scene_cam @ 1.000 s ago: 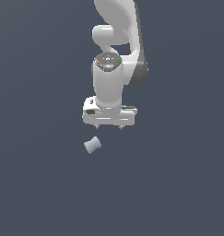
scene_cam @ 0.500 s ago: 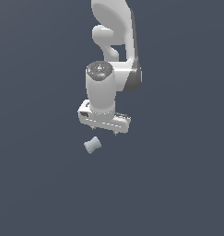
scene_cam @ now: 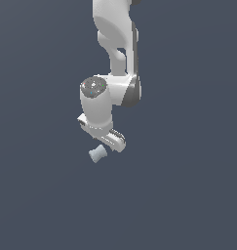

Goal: Pick up the object and move it to a goal position.

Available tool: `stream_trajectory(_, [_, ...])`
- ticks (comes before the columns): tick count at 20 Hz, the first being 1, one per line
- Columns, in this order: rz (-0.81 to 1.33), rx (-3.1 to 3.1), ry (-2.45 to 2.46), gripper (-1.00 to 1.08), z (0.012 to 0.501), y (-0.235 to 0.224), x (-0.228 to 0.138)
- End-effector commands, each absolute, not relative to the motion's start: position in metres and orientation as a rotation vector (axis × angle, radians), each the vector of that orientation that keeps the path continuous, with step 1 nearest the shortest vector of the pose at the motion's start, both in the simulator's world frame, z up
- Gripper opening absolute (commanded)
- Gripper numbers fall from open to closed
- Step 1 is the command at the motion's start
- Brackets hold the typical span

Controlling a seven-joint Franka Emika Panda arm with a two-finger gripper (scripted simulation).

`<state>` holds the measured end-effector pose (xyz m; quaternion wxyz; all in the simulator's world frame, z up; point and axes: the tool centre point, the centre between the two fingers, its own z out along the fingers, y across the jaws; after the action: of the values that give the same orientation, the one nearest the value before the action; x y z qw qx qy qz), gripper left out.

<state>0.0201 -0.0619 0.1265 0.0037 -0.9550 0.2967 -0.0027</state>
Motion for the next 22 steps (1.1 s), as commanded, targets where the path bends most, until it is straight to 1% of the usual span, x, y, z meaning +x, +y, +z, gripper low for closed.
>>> stream_trajectory(1, [-0.005, -2.953, 1.053, 1.0, 0.119, -0.07, 0.021])
stream_trajectory(11, [0.0, -2.831, 1.358, 1.0, 0.101, -0.091, 0.021])
stream_trajectory(22, [0.0, -2.806, 1.412, 1.0, 0.094, -0.095, 0.021])
